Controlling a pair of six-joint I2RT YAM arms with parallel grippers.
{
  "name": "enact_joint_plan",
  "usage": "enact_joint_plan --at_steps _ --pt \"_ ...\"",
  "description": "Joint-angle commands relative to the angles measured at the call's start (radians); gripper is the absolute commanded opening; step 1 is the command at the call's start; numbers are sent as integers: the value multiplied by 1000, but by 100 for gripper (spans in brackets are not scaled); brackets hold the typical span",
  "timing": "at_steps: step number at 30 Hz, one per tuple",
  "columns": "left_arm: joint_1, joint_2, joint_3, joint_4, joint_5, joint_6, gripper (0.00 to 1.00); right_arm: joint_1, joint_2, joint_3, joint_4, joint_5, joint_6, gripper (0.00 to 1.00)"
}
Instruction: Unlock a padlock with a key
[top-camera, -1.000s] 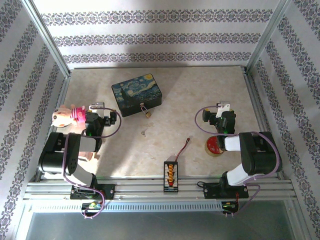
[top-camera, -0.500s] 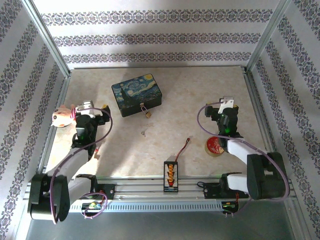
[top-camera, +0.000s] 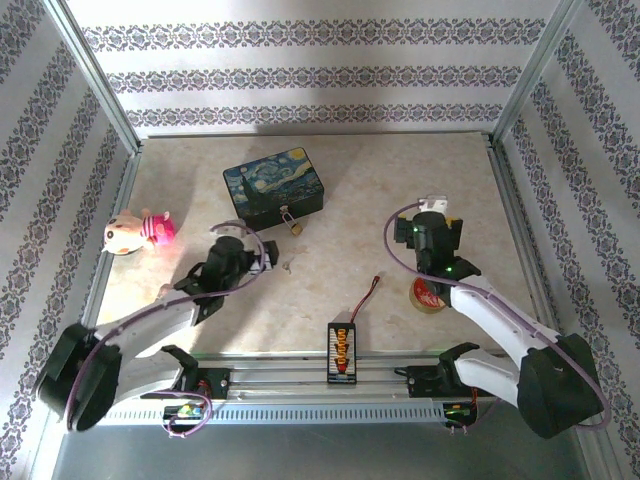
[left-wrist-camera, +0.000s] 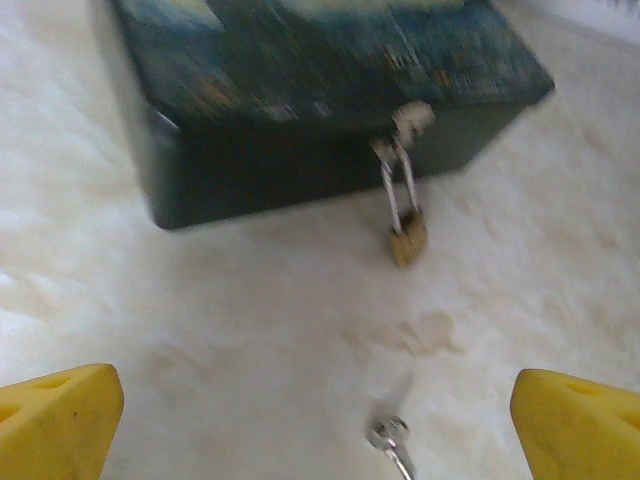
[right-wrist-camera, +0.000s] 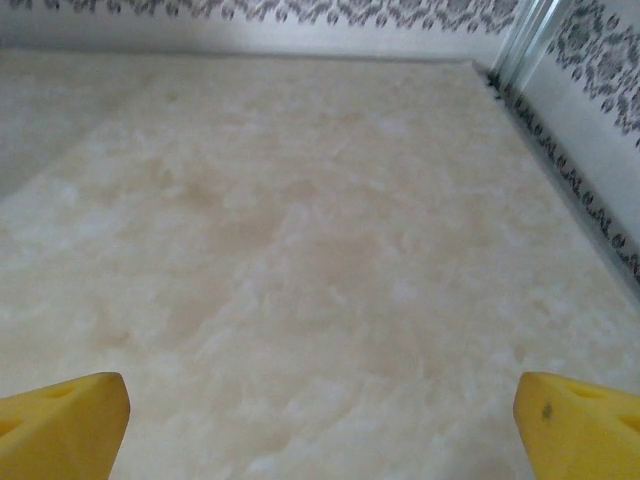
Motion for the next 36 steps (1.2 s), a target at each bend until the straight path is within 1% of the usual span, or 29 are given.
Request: enact_joint_plan --at_steps 1,5,7,11,13,18,22,25,29,33,36 --pt "-67 120 75 -1 -11 -74 99 43 -23 30 -204 92 135 98" --pt "-114 247 125 39 11 -100 100 55 -26 46 -329 68 278 98" --pt "-133 288 142 52 26 -104 96 59 -24 56 -363 47 304 98" --pt "-154 349 168 47 47 -125 85 63 -4 102 -443 33 325 98" --pt "-161 368 170 40 48 -152 82 64 11 130 -480 27 327 98" --pt "-173 420 180 19 48 -188 81 73 55 193 -533 10 330 98" --pt "-173 465 201 23 50 -179 80 78 80 211 -539 9 340 98" --pt "-173 500 223 34 71 -168 78 81 95 221 -545 1 346 98" --pt "-173 550 260 63 121 -121 77 85 103 223 -548 -7 346 98" --pt "-174 614 323 88 219 -65 76 90 107 220 -545 -25 345 98" --pt "-173 656 361 104 283 -53 75 90 107 211 -534 -49 345 98"
